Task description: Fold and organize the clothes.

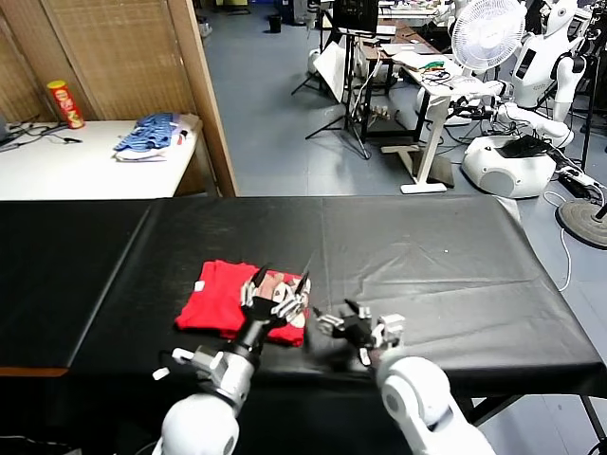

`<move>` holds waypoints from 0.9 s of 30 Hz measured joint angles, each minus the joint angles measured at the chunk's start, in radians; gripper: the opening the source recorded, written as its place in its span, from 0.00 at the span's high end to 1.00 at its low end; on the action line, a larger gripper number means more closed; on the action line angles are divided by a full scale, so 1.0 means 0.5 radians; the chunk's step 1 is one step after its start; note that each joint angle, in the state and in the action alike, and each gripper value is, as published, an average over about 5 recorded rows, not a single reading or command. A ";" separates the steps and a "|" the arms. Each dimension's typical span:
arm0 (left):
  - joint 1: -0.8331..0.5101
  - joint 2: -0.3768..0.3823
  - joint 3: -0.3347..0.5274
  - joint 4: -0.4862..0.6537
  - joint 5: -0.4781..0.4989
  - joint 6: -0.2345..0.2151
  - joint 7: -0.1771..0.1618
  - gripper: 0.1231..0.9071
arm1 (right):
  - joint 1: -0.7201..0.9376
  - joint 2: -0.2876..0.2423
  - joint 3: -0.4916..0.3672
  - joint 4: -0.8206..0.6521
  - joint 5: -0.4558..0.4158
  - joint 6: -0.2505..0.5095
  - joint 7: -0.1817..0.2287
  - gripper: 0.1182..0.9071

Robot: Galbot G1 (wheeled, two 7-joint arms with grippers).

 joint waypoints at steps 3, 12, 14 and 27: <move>0.041 0.013 -0.037 -0.035 0.012 -0.013 -0.009 0.14 | 0.057 0.042 -0.062 -0.078 0.134 -0.013 0.009 0.14; 0.147 0.027 -0.118 -0.099 0.039 -0.052 -0.059 0.14 | 0.127 0.073 -0.126 -0.230 0.083 0.072 -0.024 0.51; 0.168 0.031 -0.133 -0.105 0.050 -0.065 -0.071 0.14 | 0.133 0.063 -0.116 -0.245 -0.002 0.122 -0.045 0.66; 0.265 0.101 -0.224 -0.070 0.030 -0.058 -0.178 0.14 | -0.046 -0.123 0.022 -0.074 -0.500 0.481 -0.110 0.57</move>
